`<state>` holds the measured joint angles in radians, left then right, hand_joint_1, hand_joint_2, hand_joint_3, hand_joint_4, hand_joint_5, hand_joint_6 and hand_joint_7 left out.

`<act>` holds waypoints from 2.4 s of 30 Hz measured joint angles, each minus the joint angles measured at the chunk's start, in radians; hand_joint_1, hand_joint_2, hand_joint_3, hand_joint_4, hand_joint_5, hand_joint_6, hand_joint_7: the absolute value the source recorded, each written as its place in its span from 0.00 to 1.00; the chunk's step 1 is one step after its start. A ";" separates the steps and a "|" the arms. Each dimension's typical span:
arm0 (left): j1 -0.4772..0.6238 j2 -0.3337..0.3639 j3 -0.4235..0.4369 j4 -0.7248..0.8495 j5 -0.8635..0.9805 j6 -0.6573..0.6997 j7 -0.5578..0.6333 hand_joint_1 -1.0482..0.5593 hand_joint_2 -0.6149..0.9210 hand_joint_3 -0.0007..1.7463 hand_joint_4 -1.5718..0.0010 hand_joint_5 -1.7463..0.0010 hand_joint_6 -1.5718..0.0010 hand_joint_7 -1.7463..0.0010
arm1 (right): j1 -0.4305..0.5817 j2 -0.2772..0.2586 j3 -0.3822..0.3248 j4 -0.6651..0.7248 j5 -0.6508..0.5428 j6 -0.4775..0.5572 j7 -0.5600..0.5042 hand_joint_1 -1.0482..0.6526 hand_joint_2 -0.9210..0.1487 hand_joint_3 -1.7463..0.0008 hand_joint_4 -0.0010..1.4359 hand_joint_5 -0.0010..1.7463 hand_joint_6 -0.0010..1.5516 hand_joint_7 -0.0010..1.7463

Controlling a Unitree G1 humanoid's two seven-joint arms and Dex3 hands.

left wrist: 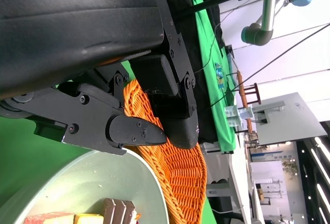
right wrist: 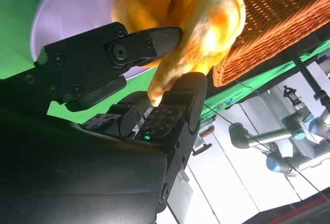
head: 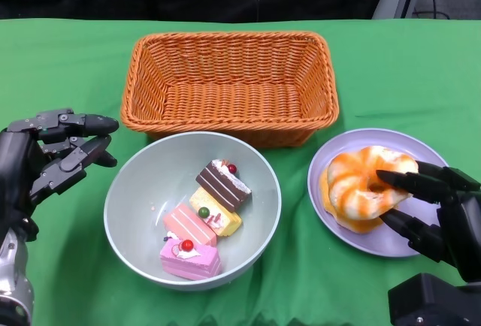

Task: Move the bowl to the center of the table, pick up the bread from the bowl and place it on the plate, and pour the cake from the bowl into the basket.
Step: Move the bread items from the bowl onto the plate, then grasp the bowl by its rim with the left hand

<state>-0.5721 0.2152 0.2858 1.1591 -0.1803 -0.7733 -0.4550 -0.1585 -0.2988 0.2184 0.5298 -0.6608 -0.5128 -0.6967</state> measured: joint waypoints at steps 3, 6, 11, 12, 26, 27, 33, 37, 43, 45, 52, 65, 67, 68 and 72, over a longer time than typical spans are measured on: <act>0.000 0.001 0.000 0.000 0.001 0.000 0.000 0.52 1.00 0.15 0.44 0.33 0.28 0.75 | 0.007 -0.005 -0.001 -0.020 0.000 0.015 0.031 0.34 0.09 0.92 0.40 0.10 0.59 0.01; 0.000 0.002 0.000 0.000 0.001 0.000 0.000 0.52 1.00 0.14 0.44 0.33 0.28 0.74 | 0.015 -0.010 -0.003 -0.044 0.001 0.037 0.064 0.33 0.08 0.93 0.40 0.10 0.59 0.01; 0.000 0.003 0.001 0.000 0.000 0.000 0.000 0.53 1.00 0.14 0.44 0.33 0.29 0.73 | 0.044 -0.016 -0.006 -0.087 0.015 0.064 0.117 0.31 0.05 0.93 0.40 0.09 0.57 0.00; 0.000 0.003 0.001 0.000 0.000 0.001 0.000 0.53 1.00 0.15 0.44 0.33 0.29 0.73 | 0.050 -0.020 -0.008 -0.098 0.021 0.064 0.134 0.28 0.02 0.93 0.39 0.09 0.56 0.00; -0.001 0.005 0.001 0.000 0.000 0.005 0.000 0.53 1.00 0.15 0.44 0.34 0.30 0.70 | 0.164 -0.056 -0.081 -0.368 0.095 0.201 0.399 0.26 0.00 0.93 0.26 0.01 0.29 0.00; -0.001 0.005 0.001 0.000 0.000 0.005 0.000 0.53 1.00 0.15 0.44 0.34 0.31 0.70 | 0.173 -0.055 -0.081 -0.387 0.096 0.215 0.412 0.27 0.00 0.93 0.23 0.01 0.27 0.00; -0.001 0.005 0.001 0.000 0.000 0.005 0.000 0.53 1.00 0.14 0.43 0.33 0.31 0.68 | 0.204 -0.044 -0.085 -0.488 0.105 0.298 0.488 0.28 0.00 0.95 0.15 0.00 0.23 0.00; -0.001 0.006 0.000 0.000 0.002 0.005 0.000 0.53 1.00 0.15 0.43 0.33 0.31 0.67 | 0.211 -0.039 -0.089 -0.509 0.109 0.317 0.500 0.28 0.00 0.95 0.14 0.00 0.23 0.00; -0.001 0.006 -0.001 0.000 0.002 0.005 0.000 0.53 1.00 0.15 0.43 0.33 0.32 0.66 | 0.214 -0.009 -0.108 -0.498 0.122 0.250 0.432 0.37 0.04 0.97 0.25 0.05 0.29 0.02; -0.001 0.006 -0.001 0.000 0.002 0.004 0.000 0.53 1.00 0.15 0.44 0.33 0.32 0.66 | 0.210 0.017 -0.120 -0.474 0.175 0.164 0.398 0.43 0.04 0.98 0.33 0.08 0.35 0.04; -0.001 0.006 -0.001 0.000 0.001 0.002 -0.003 0.54 1.00 0.15 0.45 0.33 0.33 0.65 | 0.158 0.108 -0.132 -0.406 0.432 -0.037 0.457 0.56 0.06 0.92 0.54 0.32 0.52 0.15; 0.006 0.002 0.003 -0.016 -0.022 -0.019 -0.048 0.51 1.00 0.09 0.43 0.57 0.32 0.88 | 0.115 0.216 -0.140 -0.328 0.542 -0.185 0.572 0.56 0.40 0.39 0.56 0.87 0.46 0.76; 0.010 -0.002 0.005 -0.032 -0.034 -0.024 -0.065 0.49 1.00 0.06 0.40 0.67 0.31 0.95 | 0.112 0.225 -0.141 -0.321 0.544 -0.192 0.583 0.55 0.41 0.38 0.55 0.89 0.45 0.78; 0.011 -0.003 0.006 -0.038 -0.040 -0.026 -0.069 0.49 1.00 0.06 0.39 0.69 0.31 0.97 | 0.112 0.230 -0.141 -0.317 0.544 -0.193 0.588 0.55 0.42 0.37 0.55 0.90 0.45 0.79; 0.019 -0.003 0.006 -0.057 -0.055 -0.031 -0.091 0.42 1.00 0.04 0.44 0.81 0.42 0.99 | 0.111 0.241 -0.149 -0.312 0.555 -0.196 0.608 0.55 0.42 0.36 0.54 0.92 0.44 0.81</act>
<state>-0.5528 0.2123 0.2915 1.1018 -0.2352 -0.8038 -0.5459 -0.0473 -0.0578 0.0695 0.2181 -0.1057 -0.7085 -0.0883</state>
